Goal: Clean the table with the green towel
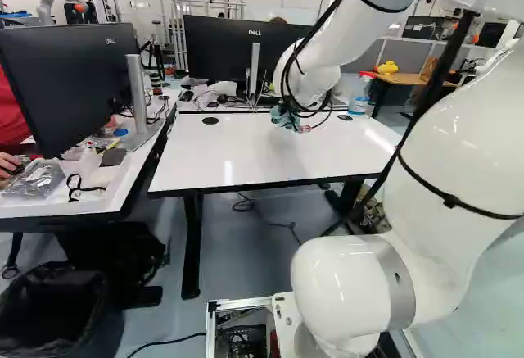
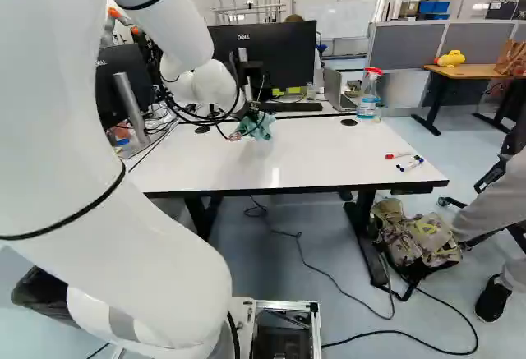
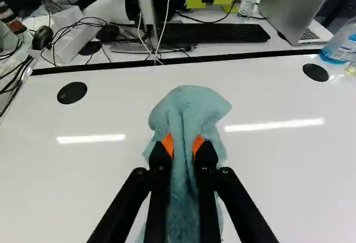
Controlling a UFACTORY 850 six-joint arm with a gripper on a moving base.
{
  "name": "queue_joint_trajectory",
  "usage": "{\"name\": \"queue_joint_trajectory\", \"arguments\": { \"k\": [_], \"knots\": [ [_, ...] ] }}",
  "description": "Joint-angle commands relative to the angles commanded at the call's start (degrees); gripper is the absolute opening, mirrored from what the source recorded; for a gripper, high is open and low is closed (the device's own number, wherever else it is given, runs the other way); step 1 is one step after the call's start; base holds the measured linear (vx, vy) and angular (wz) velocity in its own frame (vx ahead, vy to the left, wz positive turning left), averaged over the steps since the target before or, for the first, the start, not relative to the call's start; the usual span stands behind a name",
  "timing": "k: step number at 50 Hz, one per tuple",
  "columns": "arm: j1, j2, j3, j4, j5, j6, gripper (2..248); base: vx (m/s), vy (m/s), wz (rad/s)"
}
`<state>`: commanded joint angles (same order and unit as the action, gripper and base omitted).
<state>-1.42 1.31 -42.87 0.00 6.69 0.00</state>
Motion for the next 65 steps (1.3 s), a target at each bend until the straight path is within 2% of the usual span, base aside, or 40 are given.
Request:
{"name": "queue_joint_trajectory", "arguments": {
  "k": [65],
  "knots": [
    [11.8,-7.0,-7.3,0.0,0.0,0.0,55,0.0,0.0,0.0]
  ]
}}
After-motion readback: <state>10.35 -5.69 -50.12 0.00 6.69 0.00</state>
